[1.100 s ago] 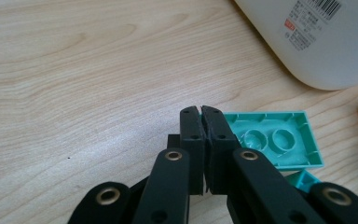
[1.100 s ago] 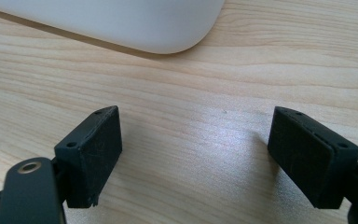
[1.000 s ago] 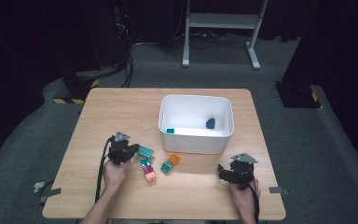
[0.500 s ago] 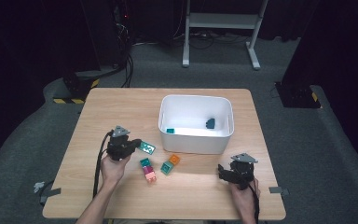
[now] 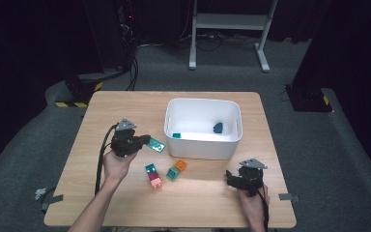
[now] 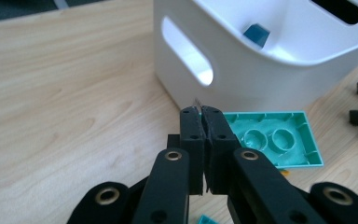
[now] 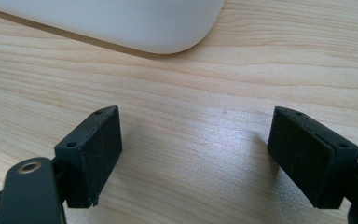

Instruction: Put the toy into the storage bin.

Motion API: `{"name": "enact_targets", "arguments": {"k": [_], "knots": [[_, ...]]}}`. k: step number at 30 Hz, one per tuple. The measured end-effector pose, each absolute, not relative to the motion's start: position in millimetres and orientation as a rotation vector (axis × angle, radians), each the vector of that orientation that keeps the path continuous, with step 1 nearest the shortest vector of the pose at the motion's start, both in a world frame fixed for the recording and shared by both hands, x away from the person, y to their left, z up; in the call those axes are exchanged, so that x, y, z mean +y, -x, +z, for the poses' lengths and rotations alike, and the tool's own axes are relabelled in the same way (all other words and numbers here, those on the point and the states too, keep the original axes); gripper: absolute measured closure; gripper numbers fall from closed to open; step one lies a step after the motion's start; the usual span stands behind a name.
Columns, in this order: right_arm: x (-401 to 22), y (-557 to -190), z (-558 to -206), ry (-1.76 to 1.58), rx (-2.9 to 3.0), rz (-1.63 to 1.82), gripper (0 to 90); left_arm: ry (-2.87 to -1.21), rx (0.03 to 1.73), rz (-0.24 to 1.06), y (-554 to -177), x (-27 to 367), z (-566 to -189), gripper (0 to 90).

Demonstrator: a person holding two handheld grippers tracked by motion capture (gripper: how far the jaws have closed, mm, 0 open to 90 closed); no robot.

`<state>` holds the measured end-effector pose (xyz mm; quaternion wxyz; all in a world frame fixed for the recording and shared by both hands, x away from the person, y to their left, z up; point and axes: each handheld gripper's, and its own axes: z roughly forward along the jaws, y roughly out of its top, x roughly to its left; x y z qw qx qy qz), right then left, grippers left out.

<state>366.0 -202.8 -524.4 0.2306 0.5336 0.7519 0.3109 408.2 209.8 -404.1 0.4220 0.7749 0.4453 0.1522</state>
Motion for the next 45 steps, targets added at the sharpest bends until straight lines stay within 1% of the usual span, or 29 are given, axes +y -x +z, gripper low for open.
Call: {"name": "enact_targets", "arguments": {"k": [11, 22, 29, 38, 45], "knots": [[-203, -366, -524, -1.469, 2.067, 0.855, 17.3, -1.976, 1.048, 0.388, -419, 197, -368, 87.3], [-203, -366, -524, -1.469, 2.068, 0.855, 17.3, -1.958, 0.987, 0.331, -435, 174, -344, 87.2], [-203, -366, -524, -1.469, 2.068, 0.855, 17.4, -1.958, 0.973, 0.301, -445, 160, -340, 87.1], [-203, -366, -524, -1.469, 2.068, 0.855, 17.4, -1.969, 0.962, 0.295, -455, 143, -339, 87.1], [-203, -366, -524, -1.469, 2.068, 0.855, 17.4, -1.976, 0.980, 0.281, -465, 133, -343, 87.0]]}}
